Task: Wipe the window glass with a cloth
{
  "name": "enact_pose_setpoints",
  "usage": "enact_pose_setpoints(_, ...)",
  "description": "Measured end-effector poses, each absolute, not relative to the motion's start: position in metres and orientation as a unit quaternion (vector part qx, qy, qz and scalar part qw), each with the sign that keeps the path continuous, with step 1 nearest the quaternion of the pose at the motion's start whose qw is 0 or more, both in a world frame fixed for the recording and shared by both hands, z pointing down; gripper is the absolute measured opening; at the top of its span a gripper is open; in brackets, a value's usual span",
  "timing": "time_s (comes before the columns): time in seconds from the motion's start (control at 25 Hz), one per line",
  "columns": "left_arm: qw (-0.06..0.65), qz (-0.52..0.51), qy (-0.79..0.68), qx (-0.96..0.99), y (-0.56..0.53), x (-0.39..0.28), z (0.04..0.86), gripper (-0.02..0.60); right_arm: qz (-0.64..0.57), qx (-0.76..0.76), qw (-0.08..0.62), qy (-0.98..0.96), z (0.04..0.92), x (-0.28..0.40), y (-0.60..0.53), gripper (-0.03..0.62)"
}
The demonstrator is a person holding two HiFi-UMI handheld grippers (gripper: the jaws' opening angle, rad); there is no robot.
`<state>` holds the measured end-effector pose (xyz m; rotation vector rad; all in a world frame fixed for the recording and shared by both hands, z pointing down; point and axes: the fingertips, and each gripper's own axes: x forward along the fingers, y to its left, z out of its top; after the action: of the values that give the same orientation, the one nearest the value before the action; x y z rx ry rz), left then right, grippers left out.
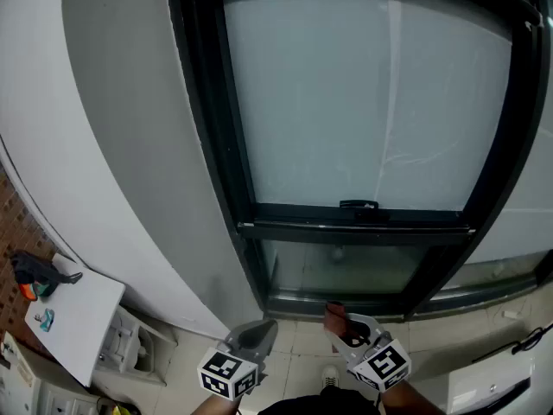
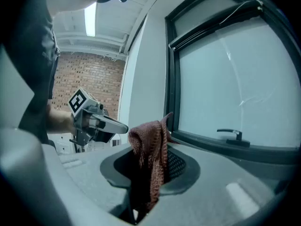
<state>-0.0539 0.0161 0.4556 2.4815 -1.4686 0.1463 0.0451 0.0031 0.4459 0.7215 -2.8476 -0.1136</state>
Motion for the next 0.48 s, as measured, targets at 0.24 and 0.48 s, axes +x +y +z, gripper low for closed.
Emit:
enact_pose_setpoints(0.24,0.118,0.04,-0.552,0.824,-0.056,-0.055,0.44,0.017,-0.079,0.216,0.113,-0.967,0.436,0.054,-0.082,0.08)
enact_pose_setpoints(0.48,0.114,0.032,-0.594,0.796,-0.098,-0.062,0.432,0.017,-0.222,0.158,0.157,-0.949,0.412,0.026,-0.129,0.08)
